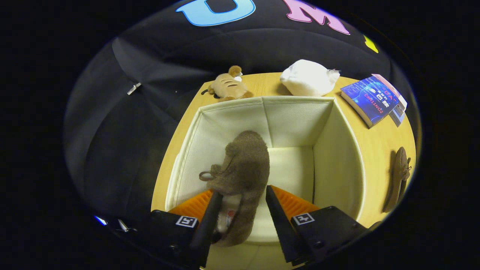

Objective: Open the storage box then place both shoes into the box .Put the left shoe in first, then the right shoe, with the right side of both shoes facing outward in a uniform manner.

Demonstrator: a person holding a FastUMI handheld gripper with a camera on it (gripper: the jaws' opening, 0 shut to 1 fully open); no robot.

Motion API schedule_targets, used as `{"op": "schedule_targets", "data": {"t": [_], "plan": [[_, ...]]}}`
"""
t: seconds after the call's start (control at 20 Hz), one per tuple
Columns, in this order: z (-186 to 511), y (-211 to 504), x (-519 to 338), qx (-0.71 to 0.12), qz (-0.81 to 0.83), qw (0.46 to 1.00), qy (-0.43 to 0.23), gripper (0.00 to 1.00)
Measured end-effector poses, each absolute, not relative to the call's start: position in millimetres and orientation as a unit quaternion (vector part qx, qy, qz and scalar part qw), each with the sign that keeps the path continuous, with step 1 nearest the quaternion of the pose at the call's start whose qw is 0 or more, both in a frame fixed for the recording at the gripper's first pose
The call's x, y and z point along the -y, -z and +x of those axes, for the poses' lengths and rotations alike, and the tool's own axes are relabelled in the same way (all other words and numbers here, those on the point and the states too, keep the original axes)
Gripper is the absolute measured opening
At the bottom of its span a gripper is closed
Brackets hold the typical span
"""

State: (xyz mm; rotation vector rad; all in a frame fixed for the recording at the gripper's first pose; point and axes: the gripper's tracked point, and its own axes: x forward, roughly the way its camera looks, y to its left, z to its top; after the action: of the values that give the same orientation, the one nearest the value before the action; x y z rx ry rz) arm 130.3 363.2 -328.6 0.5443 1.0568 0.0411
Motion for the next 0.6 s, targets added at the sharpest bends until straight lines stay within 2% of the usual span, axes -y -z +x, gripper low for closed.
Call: {"op": "schedule_targets", "data": {"t": [0.1,0.2,0.25,0.6], "plan": [[129,327,-362,-0.500,0.253,0.828,-0.024,0.78],[137,317,-363,-0.485,0.262,0.834,-0.032,0.86],[135,314,-360,-0.482,0.264,0.835,-0.034,0.97],[141,275,-345,-0.429,0.259,0.863,-0.055,0.97]]}}
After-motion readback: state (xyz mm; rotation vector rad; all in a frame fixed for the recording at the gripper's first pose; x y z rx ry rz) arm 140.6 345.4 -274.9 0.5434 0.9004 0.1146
